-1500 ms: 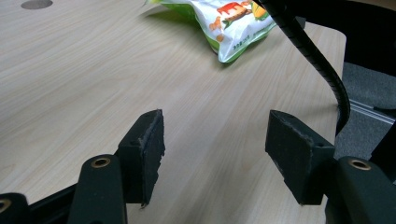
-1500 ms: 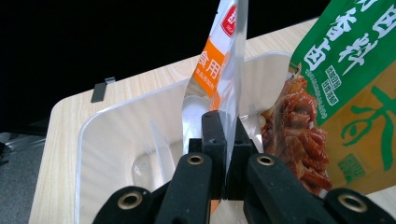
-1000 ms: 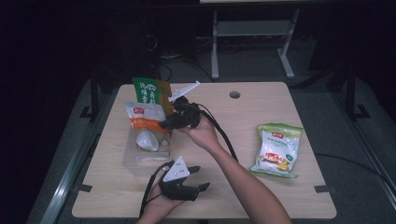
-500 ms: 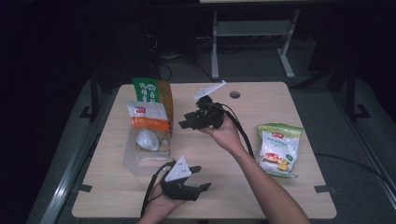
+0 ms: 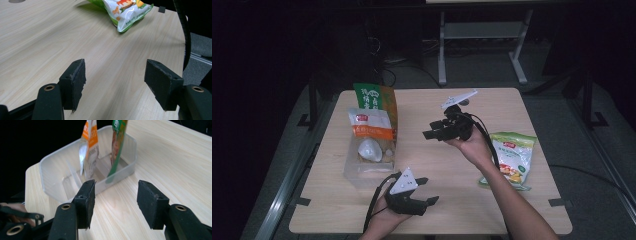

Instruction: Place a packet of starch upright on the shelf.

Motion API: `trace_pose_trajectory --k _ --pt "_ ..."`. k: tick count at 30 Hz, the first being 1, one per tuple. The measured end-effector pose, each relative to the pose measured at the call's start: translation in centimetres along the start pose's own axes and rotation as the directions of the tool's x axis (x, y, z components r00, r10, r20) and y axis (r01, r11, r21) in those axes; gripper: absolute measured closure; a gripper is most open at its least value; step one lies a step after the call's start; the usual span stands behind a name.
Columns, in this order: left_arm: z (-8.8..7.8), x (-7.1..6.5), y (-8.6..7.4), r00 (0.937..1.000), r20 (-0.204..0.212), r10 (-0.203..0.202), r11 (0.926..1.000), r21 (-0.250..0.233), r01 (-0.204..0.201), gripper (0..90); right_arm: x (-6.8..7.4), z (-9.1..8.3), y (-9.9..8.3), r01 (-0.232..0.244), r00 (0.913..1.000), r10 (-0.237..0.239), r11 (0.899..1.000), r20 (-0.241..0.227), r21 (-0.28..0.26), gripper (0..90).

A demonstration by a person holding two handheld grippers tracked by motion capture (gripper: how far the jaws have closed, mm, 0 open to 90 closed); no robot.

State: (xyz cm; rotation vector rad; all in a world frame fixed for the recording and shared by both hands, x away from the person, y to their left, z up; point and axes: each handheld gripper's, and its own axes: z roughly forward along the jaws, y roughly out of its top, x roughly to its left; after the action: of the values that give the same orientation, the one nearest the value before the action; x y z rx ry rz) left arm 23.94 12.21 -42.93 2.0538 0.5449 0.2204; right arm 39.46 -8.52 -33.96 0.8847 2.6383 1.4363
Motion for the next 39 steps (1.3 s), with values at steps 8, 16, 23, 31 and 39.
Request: trace_pose_trajectory --k 8,16,23,31,39 --pt "0.1 0.0 0.0 1.0 -0.001 0.002 1.0 0.005 -0.002 32.4 -0.7 -1.7 -1.1 -0.02 0.9993 0.02 1.0 0.031 -0.001 45.1" --pt "0.2 0.0 0.0 1.0 -0.001 -0.001 1.0 -0.004 0.001 31.9 -1.5 -3.5 -2.6 -0.047 0.9969 0.046 0.999 0.063 0.014 41.6" --pt "0.4 0.1 0.1 1.0 0.005 0.008 1.0 -0.001 -0.008 31.5 -2.5 -5.1 -4.4 -0.086 0.9924 0.083 0.996 0.091 0.027 39.3" --pt "0.5 0.0 0.2 0.9999 0.007 0.014 0.9998 0.013 -0.014 31.3 -3.4 -7.7 -6.5 -0.125 0.9841 0.123 0.992 0.128 0.012 37.9" --pt "0.4 0.1 0.1 0.9999 0.001 0.01 0.9999 0.008 -0.01 30.7 -3.8 -9.8 -8.0 -0.16 0.9721 0.155 0.987 0.176 0.016 33.8"
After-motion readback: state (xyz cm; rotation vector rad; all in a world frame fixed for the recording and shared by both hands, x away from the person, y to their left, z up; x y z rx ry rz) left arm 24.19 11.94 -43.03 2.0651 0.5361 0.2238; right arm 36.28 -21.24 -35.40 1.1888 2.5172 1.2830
